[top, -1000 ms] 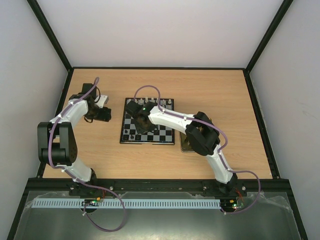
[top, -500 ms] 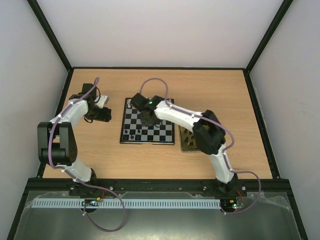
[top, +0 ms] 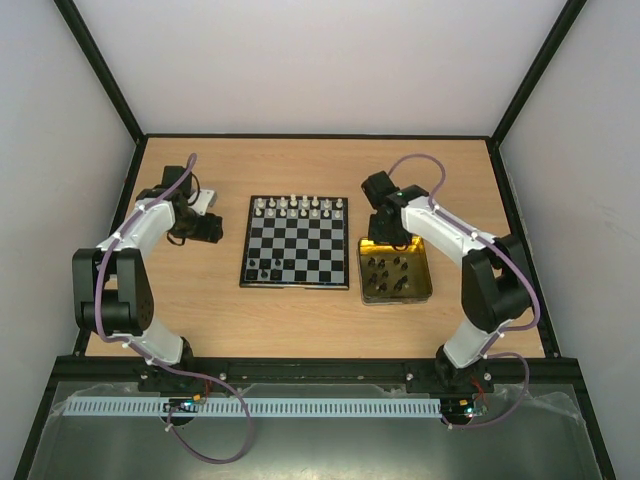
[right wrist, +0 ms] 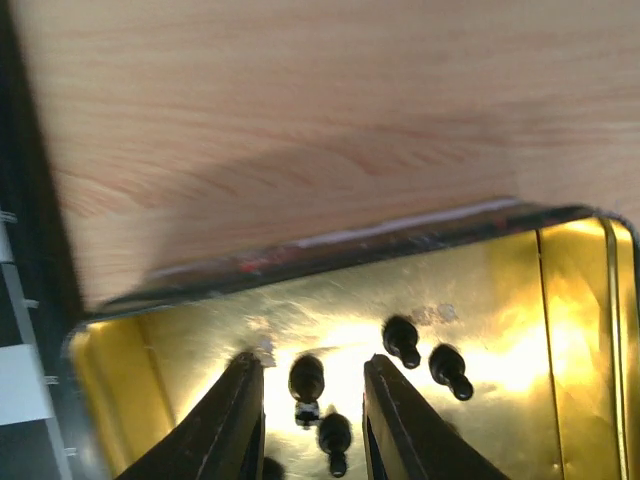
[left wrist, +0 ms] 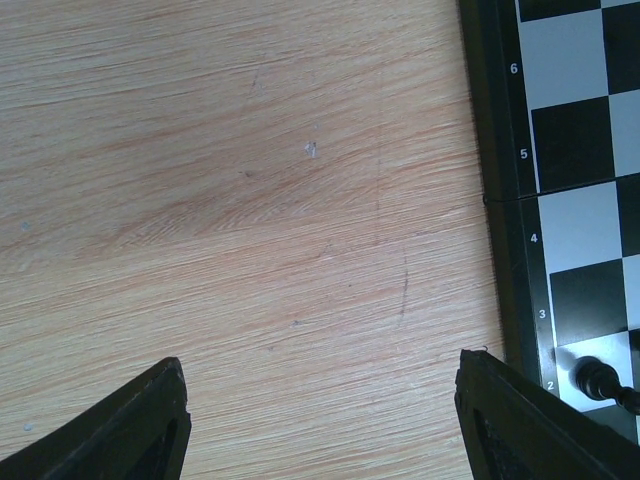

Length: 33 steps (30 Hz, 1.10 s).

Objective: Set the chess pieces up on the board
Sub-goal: Place the chess piece on the chessboard, then pick up the chess piece from the storage box.

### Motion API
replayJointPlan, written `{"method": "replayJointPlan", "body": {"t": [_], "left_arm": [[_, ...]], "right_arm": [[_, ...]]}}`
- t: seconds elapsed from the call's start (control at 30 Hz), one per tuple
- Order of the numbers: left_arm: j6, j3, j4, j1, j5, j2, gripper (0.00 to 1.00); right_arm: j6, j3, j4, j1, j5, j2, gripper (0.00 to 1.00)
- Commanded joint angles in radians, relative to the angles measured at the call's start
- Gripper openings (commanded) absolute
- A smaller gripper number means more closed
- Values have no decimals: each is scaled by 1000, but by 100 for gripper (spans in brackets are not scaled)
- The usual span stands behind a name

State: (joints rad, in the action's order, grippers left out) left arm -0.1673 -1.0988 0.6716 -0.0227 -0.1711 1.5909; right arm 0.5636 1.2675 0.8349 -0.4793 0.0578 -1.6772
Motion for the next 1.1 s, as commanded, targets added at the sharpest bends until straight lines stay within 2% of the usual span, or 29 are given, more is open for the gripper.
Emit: {"method": "replayJointPlan", "body": {"t": [0.0,0.37,1.07], "left_arm": [[9,-15,25,-2,-11,-14,73],[6,-3,25,-3,-5,-17,73],[9,-22,25,-3,-8,9,73]], "right_arm": [[-1,-80,-53,50,-55,16,27],[0,-157,-106,109,-104,11,25],[-11,-230,-129,139,-113,38,21]]}}
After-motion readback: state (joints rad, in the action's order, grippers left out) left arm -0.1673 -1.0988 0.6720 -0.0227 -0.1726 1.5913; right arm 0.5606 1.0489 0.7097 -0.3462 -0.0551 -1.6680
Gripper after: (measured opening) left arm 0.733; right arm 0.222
